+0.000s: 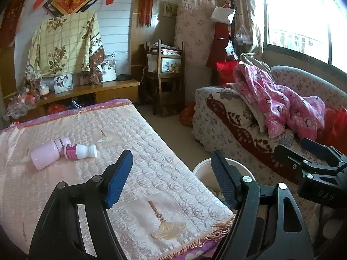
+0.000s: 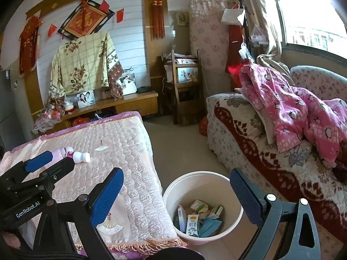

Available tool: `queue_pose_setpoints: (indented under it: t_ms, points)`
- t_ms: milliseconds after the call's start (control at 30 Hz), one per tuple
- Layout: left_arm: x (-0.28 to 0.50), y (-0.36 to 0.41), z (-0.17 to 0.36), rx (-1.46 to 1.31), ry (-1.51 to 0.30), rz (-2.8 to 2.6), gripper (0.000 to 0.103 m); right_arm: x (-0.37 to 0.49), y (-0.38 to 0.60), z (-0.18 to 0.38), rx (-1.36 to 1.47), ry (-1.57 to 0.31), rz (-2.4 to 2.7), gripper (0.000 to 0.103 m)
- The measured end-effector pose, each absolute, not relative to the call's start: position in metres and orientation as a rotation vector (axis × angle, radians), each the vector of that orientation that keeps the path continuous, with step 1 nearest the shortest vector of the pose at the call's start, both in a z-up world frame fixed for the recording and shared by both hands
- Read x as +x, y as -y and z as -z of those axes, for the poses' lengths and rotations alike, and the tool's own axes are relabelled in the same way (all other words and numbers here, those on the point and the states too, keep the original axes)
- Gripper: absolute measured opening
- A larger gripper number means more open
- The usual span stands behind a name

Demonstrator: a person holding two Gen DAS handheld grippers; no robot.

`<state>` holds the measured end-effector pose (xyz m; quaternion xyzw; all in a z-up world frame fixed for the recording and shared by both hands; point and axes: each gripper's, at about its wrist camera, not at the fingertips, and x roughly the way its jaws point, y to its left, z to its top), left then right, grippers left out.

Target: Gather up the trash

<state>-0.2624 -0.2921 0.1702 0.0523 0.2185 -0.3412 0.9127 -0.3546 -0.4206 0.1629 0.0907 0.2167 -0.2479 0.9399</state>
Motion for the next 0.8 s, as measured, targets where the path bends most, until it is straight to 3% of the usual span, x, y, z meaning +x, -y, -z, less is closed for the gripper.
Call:
queue_pose_setpoints:
  t_ms: [800]
  points:
    - [-0.2651, 0.2897, -0.1696, 0.102, -0.448, 0.694, 0.074, -0.3593, 0.4244, -0.1666, 0.193, -0.44, 0.515, 0.097]
